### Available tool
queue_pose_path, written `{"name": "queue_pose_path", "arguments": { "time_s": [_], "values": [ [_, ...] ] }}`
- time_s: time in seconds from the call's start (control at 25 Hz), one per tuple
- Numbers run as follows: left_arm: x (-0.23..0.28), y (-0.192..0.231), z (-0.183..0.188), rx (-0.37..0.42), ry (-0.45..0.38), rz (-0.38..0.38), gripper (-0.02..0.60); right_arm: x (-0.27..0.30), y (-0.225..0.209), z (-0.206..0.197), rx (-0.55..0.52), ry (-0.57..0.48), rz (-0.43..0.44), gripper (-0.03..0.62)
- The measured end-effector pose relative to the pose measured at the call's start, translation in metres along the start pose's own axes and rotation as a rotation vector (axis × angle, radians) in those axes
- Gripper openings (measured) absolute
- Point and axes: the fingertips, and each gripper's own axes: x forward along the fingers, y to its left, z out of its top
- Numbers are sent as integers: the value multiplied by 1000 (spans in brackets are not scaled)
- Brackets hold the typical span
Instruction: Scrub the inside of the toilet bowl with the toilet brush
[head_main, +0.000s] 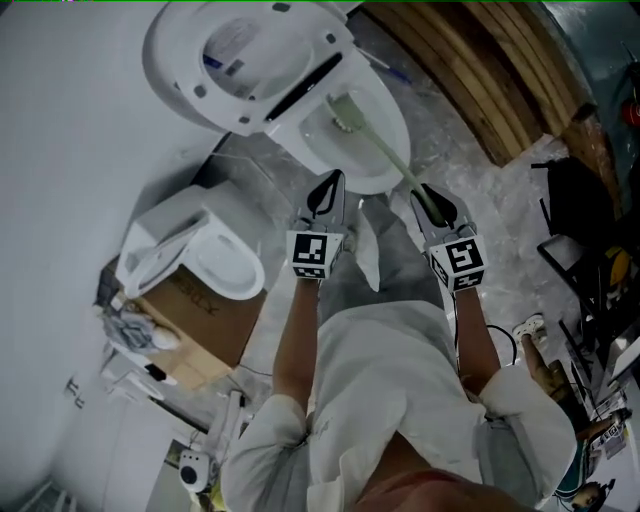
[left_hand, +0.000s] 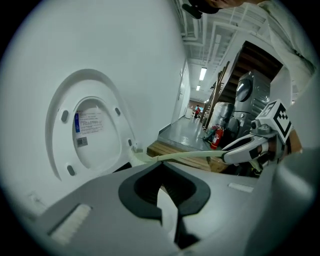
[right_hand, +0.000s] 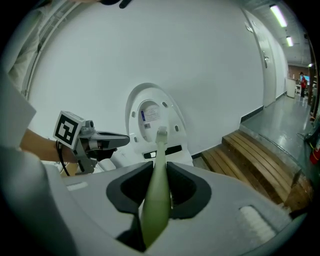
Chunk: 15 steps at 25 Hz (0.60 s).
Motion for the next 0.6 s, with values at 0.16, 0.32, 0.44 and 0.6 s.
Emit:
{"name": "queue_pose_path", "arguments": {
  "time_s": [0.16, 0.32, 0.44, 0.6],
  "values": [
    [14, 4, -20, -46, 28, 5, 18, 17, -7, -10, -3, 20, 9, 89],
    [23, 12, -41, -72, 36, 13, 18, 35, -13, -28, -7, 54, 13, 89],
    [28, 18, -53, -82, 35, 11, 18, 45, -16, -45, -4, 81, 9, 89],
    [39, 26, -75, -84, 48, 7, 18, 62, -21, -68, 6, 113, -3, 89]
  ]
}}
